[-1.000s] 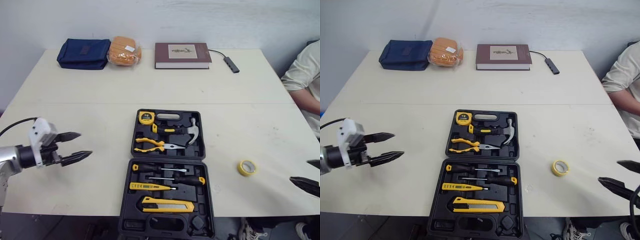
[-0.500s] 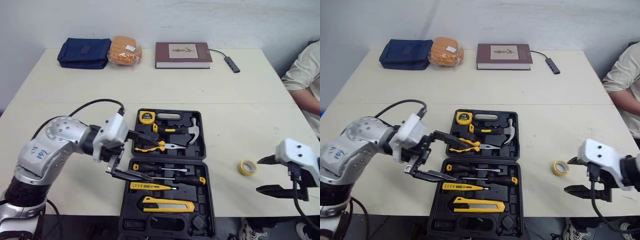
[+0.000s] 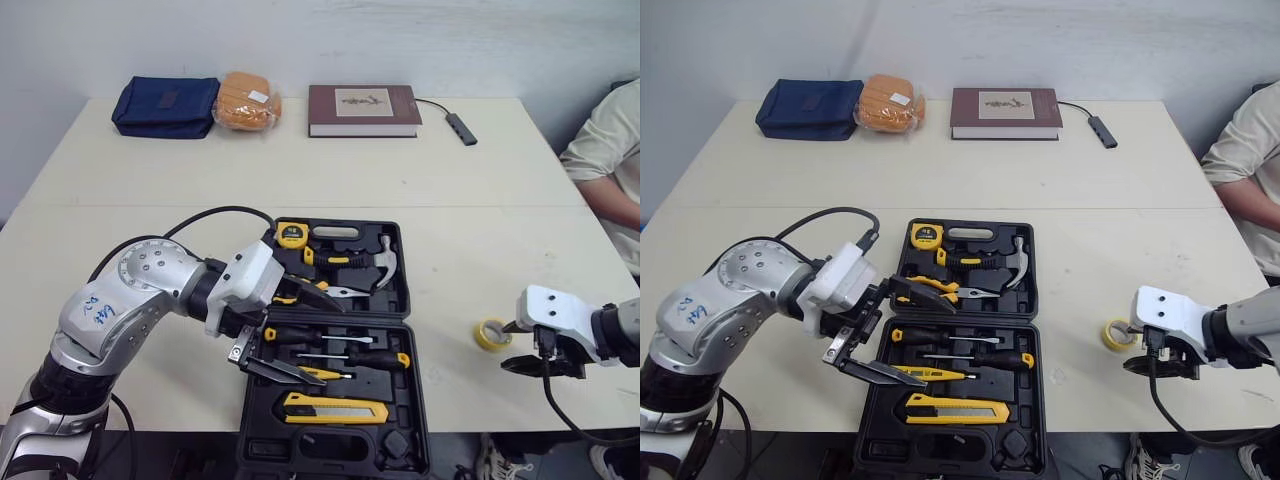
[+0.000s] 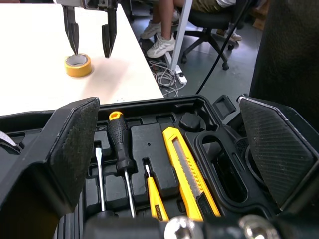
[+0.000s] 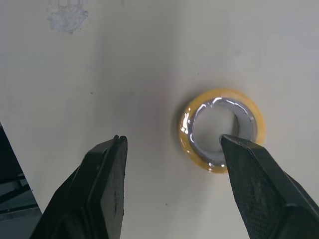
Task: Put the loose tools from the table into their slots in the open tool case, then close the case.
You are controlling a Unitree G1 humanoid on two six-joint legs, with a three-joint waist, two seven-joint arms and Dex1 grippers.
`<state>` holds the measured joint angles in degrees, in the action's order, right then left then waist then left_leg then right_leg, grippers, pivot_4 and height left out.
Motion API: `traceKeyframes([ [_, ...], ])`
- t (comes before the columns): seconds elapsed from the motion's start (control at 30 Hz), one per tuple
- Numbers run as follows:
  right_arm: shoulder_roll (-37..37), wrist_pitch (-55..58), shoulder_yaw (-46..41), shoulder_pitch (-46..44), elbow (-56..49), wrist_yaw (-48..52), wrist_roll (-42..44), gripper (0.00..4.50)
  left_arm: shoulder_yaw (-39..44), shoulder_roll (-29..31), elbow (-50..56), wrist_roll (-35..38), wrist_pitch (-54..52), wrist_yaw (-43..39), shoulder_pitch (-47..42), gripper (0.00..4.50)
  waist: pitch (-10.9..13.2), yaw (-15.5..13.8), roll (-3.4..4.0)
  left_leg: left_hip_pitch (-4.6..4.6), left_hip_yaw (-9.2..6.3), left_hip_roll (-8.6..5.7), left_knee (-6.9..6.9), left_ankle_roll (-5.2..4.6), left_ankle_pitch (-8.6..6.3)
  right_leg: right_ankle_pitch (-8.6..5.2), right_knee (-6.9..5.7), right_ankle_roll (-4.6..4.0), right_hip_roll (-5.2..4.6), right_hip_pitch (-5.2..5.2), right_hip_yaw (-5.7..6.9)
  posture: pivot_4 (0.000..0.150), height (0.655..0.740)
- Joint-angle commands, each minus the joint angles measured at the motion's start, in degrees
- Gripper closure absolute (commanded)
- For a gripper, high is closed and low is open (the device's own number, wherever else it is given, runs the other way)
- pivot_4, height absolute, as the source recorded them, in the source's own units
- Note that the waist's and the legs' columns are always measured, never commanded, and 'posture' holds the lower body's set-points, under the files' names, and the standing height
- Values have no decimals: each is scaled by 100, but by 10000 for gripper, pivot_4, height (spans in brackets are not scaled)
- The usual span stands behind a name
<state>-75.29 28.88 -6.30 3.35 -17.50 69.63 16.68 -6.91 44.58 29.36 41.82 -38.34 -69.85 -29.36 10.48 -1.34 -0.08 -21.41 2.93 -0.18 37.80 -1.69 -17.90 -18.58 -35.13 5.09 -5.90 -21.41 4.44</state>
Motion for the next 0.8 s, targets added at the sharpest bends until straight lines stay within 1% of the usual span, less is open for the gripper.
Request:
traceKeyframes([
  [0.03,55,-97,47,-74,-11,9,-110,13454,94,-28,220,136,31,52,-7,0,0,0,0,0,0,0,1,0,0,0,0,0,0,0,0,1500,7400],
  [0.13,107,36,60,-116,-113,24,-21,13454,93,-32,229,121,48,60,5,0,0,0,0,0,0,0,4,0,0,0,0,0,0,1,0,1500,7400],
  [0.23,172,-22,212,-150,-134,-34,-160,13454,95,-39,240,104,60,63,28,0,0,0,0,0,0,0,4,0,0,0,-1,0,1,1,0,1500,7400],
  [0.3,239,-182,380,-164,-55,-116,-361,18765,90,-46,255,96,65,72,49,0,0,0,0,0,0,0,5,0,0,0,-2,0,1,2,0,1500,7400],
  [0.33,273,-239,439,-190,-6,-173,-445,20270,89,-47,261,93,66,75,62,0,0,0,0,0,0,1,6,0,0,0,-2,0,2,2,0,1500,7400],
  [0.4,275,-400,445,-213,51,-206,-556,29477,103,-10,297,81,82,55,159,0,0,0,1,0,0,1,8,0,0,0,-3,0,2,2,0,1500,7400],
  [0.5,285,-346,200,-209,-107,-150,-368,44339,136,97,403,73,120,-12,389,0,0,12,0,1,0,2,8,1,-1,0,-5,0,4,1,-2,1500,7400],
  [0.57,300,-367,-50,-138,-426,-3,-121,44744,110,196,497,-39,276,-93,632,0,0,14,1,2,0,7,12,5,-3,0,-7,0,12,2,-6,1500,7400],
  [0.67,405,-256,-422,8,-1271,269,528,44744,28,382,671,-292,680,-299,1075,0,1,10,2,4,0,13,12,9,-5,-1,-9,-1,16,1,-8,1500,7400],
  [0.8,637,272,-402,23,-2723,64,1462,44744,-22,520,764,-508,1040,-447,1436,0,1,0,2,3,-5,17,14,12,-9,-1,-8,-2,16,2,-9,1500,7400],
])
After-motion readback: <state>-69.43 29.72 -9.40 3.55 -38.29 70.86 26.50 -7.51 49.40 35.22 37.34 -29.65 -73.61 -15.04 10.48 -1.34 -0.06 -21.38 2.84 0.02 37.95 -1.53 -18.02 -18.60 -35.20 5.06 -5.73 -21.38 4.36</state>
